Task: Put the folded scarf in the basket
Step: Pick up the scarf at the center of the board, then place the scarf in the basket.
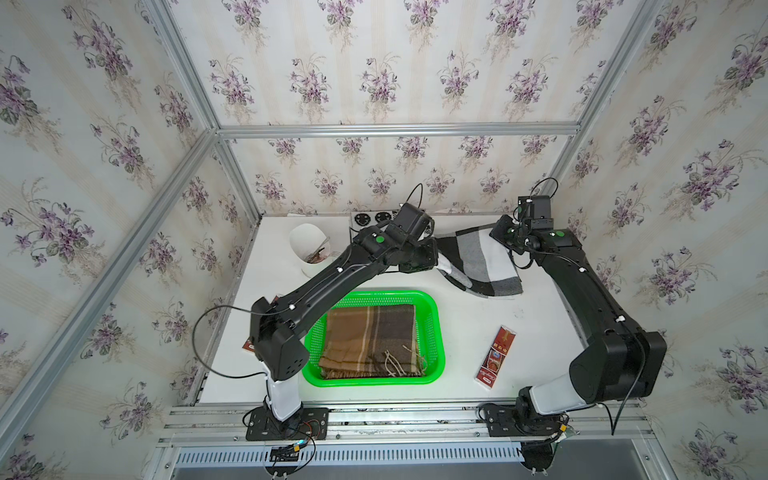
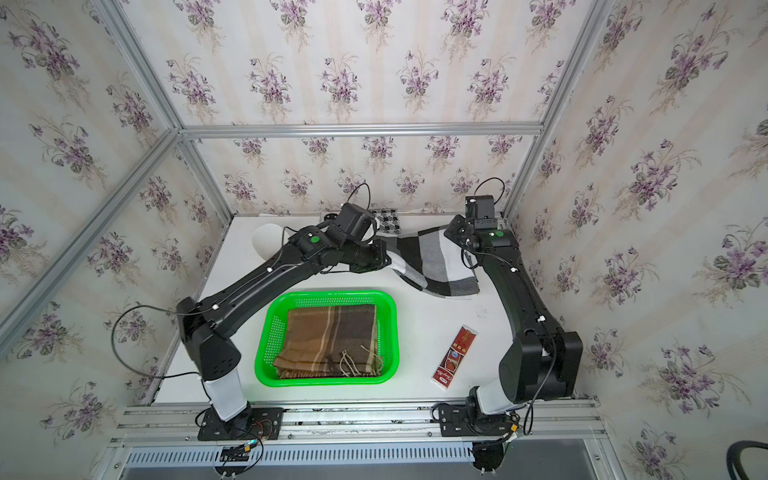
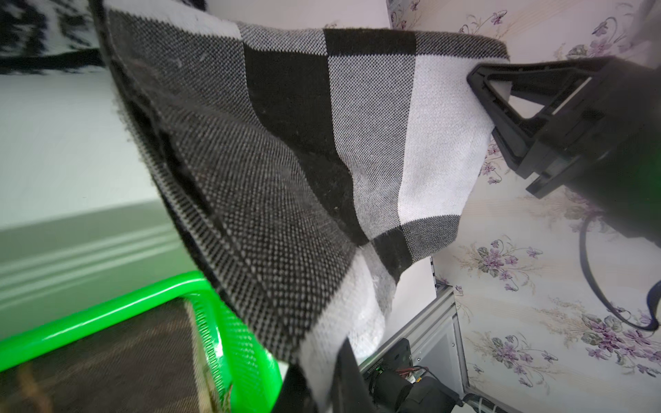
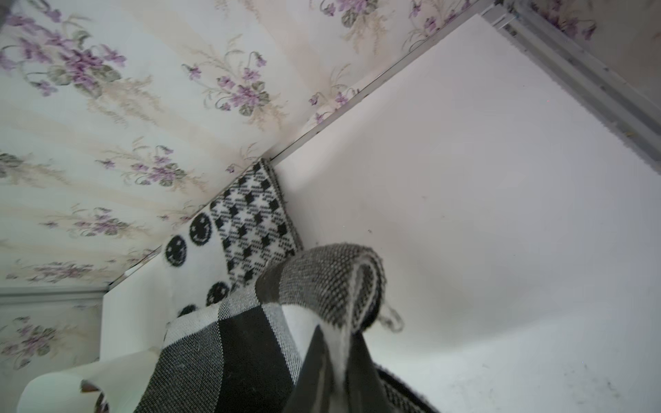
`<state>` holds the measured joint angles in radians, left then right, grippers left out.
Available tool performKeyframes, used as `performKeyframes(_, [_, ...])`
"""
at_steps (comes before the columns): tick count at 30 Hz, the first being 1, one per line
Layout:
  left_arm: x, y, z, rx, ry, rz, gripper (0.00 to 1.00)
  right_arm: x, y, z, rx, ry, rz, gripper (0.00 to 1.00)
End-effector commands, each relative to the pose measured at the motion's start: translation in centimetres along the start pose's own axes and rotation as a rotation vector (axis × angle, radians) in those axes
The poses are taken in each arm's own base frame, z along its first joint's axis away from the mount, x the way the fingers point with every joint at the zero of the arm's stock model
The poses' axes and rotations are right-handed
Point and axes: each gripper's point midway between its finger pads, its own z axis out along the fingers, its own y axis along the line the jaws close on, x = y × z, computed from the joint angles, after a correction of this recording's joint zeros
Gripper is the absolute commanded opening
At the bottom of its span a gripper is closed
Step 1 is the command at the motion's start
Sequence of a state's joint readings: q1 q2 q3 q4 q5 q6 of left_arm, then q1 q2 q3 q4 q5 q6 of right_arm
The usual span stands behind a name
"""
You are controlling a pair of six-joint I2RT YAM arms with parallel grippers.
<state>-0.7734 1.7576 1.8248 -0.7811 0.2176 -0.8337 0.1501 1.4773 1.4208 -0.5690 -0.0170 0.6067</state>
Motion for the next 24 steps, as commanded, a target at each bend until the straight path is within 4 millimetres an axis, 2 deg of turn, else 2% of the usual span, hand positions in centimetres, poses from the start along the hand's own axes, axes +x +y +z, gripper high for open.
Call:
performKeyframes(1, [1.0, 3.0, -2.8, -0.095, -0.047, 0.020, 0.00, 3.4, 2.3, -1.2, -0.069, 0.079, 0.012, 0.00])
performKeyframes(7, [5.2, 8.3, -8.3, -0.193, -0.086, -0.034, 0.00, 10.1, 7.2, -3.3, -0.168, 0.167, -0.018, 0.00])
performKeyframes(12, [9.1, 13.3, -11.6, -0.283, -0.110, -0.105, 0.00, 14.9, 10.7, -4.5, -0.217, 0.228, -0.067, 0.00])
performKeyframes(16, [11.7, 17.0, -13.5, -0.362, -0.136, -0.166, 0.00, 18.2, 11.9, -4.7, -0.228, 0.278, -0.096, 0.00])
performKeyframes(20, [13.3, 20.0, -15.1, -0.441, -0.173, -0.216, 0.00, 20.7, 12.4, -4.6, -0.230, 0.311, -0.111, 0.00])
performKeyframes(24, [14.2, 21.8, -15.6, -0.495, -0.186, -0.221, 0.00, 22.6, 12.2, -3.8, -0.216, 0.333, -0.126, 0.00])
